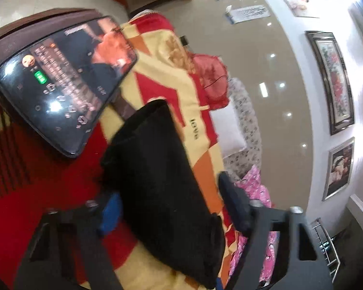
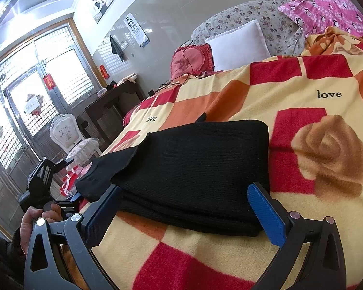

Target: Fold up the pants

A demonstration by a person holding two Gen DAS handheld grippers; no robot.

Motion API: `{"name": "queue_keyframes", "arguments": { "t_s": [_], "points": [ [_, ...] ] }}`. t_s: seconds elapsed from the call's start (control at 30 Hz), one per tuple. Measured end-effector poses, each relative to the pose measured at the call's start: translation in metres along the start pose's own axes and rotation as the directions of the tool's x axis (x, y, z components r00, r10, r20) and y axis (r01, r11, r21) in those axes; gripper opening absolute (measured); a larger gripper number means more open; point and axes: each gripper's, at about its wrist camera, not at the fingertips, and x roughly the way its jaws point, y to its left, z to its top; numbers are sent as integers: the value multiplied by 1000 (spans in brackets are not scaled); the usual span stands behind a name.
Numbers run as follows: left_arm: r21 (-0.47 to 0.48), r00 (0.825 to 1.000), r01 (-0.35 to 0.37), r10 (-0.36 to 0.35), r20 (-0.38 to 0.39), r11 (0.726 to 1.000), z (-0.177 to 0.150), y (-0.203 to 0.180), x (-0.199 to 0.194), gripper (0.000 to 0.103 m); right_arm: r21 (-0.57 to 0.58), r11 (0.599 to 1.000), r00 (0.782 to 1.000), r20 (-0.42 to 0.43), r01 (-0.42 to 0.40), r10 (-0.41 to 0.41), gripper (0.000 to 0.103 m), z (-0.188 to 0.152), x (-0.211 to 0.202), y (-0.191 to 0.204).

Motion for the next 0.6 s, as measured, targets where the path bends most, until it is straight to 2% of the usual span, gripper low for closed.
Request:
{"name": "queue_keyframes", "arguments": {
  "t_s": [0.03, 0.07, 0.23, 0.37, 0.47, 0.6],
  "points": [
    [-2, 1000, -19, 19, -16, 1000, 1, 3, 1, 37, 1, 1000, 1000, 0, -1, 1, 103, 0, 0, 0],
    [-8, 999, -39, 39, -36, 999, 3, 7, 3, 24, 2, 1000, 1000, 1, -2, 2, 103, 0, 0, 0],
    [21, 998, -50, 50, -34, 999, 0, 10, 0, 15, 7, 1000, 1000, 3, -7, 7, 103, 0, -1, -1],
    [98, 999, -54, 54, 1, 994, -5, 0, -6, 13, 10, 1000, 1000, 4, -10, 10, 103, -1, -1, -2],
    [219, 999, -43, 36, 36, 975, -10, -22, -13, 12, 17, 1000, 1000, 8, -16, 16, 103, 0, -1, -3],
    [398, 998, 18, -39, 46, 917, -18, -61, -19, 11, 30, 999, 999, 14, -29, 29, 103, 0, -2, -5]
  ]
}}
